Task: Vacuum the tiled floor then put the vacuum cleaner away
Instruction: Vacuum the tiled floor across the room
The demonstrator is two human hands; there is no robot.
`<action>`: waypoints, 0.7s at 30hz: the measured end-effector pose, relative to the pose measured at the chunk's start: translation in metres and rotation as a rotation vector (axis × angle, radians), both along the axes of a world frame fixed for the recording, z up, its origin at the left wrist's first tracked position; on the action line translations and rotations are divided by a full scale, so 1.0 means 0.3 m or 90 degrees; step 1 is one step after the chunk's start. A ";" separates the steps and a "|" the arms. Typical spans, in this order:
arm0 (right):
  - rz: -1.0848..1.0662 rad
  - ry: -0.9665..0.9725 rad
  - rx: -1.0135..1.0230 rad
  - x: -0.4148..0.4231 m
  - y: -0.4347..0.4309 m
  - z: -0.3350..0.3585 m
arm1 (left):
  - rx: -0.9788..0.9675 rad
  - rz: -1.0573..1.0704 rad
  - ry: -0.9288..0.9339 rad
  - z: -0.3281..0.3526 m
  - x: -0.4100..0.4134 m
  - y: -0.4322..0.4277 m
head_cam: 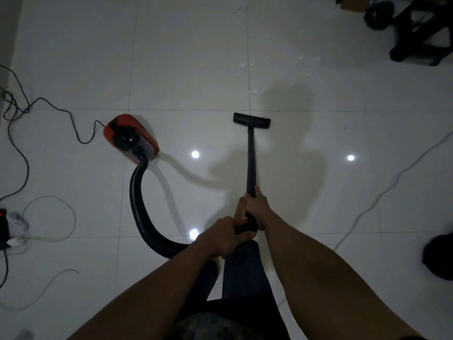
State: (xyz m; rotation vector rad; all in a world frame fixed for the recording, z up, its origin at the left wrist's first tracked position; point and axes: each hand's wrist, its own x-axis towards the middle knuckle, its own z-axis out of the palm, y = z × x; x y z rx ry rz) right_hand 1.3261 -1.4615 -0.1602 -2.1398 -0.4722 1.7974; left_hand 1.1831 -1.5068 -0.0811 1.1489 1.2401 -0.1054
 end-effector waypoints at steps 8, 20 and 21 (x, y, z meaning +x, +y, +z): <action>0.024 0.014 0.004 0.141 0.274 -0.023 | -0.021 0.042 -0.002 -0.014 0.166 0.253; 0.107 0.006 -0.007 0.360 0.807 -0.109 | -0.004 0.127 0.025 -0.063 0.421 0.731; 0.108 0.006 -0.006 0.366 0.843 -0.111 | -0.004 0.136 0.030 -0.067 0.426 0.764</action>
